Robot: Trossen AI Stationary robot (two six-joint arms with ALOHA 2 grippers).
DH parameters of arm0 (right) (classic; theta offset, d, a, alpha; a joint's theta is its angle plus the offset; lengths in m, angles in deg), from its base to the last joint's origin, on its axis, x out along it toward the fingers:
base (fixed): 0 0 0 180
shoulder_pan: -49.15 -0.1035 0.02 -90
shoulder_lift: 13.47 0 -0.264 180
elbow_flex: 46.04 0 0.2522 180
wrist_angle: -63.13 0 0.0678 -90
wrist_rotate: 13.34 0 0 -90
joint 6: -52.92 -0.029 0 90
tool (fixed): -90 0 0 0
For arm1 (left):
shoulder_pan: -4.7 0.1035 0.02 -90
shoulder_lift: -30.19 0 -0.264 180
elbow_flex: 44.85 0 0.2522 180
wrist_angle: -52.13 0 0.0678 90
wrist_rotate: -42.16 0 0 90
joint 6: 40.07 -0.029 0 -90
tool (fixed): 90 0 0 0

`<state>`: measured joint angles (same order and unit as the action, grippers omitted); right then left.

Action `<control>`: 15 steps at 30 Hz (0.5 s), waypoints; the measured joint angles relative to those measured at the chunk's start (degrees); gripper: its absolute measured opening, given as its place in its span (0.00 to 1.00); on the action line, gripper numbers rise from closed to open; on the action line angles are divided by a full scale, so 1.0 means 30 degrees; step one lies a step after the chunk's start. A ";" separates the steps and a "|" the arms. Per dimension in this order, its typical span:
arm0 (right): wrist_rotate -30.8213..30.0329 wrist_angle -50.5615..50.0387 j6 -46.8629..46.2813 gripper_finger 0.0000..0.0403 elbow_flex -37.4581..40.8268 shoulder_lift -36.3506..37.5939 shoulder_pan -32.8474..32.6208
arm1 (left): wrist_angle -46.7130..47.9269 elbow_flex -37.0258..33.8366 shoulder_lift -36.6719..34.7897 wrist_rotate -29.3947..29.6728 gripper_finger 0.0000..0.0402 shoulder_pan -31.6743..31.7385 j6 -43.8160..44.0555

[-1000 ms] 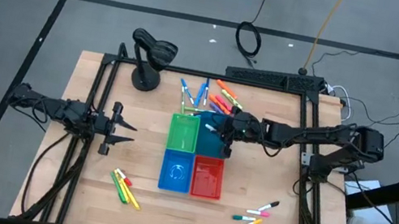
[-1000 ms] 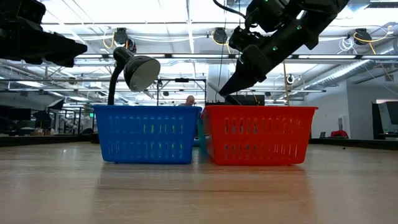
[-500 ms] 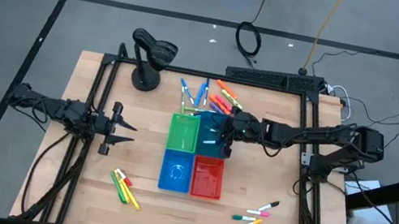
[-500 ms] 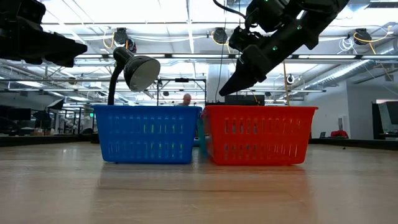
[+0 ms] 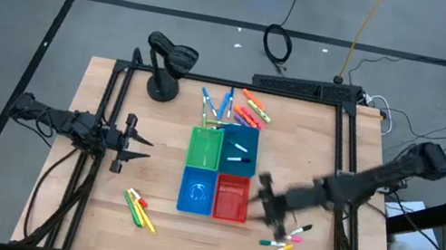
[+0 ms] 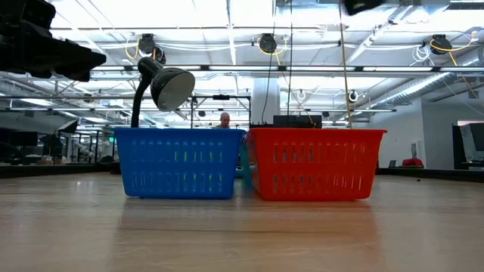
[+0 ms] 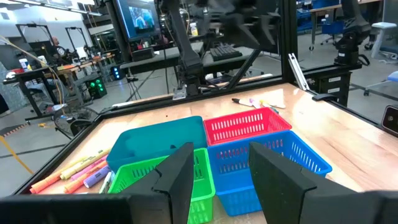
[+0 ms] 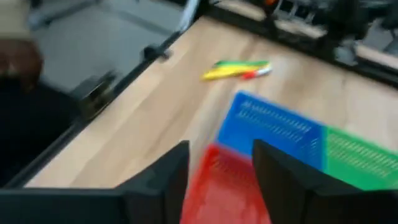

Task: Pick & Place Markers
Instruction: Put the black highlighter pen into the blue bin

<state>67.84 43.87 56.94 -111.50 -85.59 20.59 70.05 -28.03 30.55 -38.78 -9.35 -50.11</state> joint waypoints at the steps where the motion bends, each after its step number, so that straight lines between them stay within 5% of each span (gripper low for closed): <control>1: -0.1063 -0.0950 -0.0745 0.48 -0.0100 0.0030 -0.0968 | -0.0007 0.0001 0.0005 0.0000 0.40 0.0003 0.0000; 7: -0.3470 -0.7449 -0.8525 0.59 -0.0105 -0.0072 -0.4923 | -0.0007 0.0002 0.0004 0.0000 0.40 0.0003 0.0000; 15: -0.3489 -1.3415 -1.6130 0.54 0.0140 -0.0065 -0.7367 | -0.0004 0.0005 0.0002 0.0000 0.40 -0.0001 0.0000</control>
<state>57.38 3.62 8.55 -111.08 -85.78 -1.51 70.04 -28.02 30.56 -38.78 -9.35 -50.11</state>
